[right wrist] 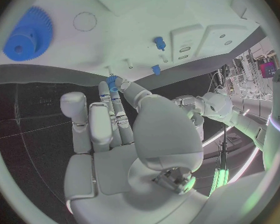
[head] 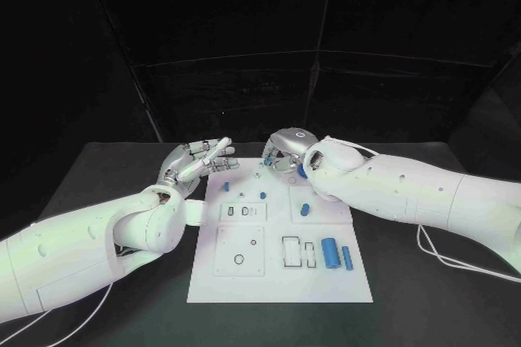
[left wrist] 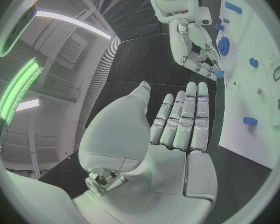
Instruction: Assemble the parts on the task board
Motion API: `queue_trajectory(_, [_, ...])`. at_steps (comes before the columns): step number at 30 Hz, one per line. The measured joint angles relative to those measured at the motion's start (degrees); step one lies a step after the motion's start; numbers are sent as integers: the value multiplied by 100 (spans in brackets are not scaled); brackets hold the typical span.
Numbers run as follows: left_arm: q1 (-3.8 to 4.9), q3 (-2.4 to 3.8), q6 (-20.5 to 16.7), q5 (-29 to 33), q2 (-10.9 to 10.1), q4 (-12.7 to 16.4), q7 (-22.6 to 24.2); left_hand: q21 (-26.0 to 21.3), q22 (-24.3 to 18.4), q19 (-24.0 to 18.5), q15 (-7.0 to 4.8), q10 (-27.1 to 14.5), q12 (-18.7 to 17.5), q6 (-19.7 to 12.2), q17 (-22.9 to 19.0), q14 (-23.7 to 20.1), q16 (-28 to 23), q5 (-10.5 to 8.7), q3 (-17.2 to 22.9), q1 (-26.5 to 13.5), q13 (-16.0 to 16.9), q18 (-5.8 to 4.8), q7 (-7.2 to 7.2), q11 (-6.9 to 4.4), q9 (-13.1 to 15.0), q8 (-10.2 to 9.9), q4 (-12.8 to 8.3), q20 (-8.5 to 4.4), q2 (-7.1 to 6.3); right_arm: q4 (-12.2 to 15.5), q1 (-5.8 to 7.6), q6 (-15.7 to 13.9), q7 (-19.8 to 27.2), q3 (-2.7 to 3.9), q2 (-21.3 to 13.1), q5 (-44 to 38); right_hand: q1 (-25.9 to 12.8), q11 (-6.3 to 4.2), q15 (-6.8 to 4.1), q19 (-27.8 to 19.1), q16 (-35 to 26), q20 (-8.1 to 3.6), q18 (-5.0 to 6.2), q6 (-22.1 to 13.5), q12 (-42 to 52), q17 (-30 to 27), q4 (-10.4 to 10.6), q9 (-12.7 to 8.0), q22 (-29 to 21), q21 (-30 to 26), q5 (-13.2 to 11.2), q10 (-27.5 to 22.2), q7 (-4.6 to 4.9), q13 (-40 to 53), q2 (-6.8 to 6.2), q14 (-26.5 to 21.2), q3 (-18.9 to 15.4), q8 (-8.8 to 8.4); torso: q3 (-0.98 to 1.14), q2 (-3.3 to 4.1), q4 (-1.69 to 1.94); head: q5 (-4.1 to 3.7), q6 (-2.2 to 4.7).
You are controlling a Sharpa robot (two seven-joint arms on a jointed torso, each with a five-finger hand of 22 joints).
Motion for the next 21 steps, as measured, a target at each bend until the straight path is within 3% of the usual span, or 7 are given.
queue_trajectory(21, [0, 0, -37, -1, 36, -18, 1, 0, -4, 0, 0, 0, 0, 0, 0, 0, 1, 0, 1, 0, 0, 0, 0, 0, 1, 0, 1, 0, 0, -696, -2, 171, 83, 1, 541, 29, -28, 8, 0, 0, 0, 0, 1, 0, 0, 6, 63, 1, 19, 21, 0, -8, 0, -8, -28, 0, 0, 0, 2, 6, -2, 3, 18])
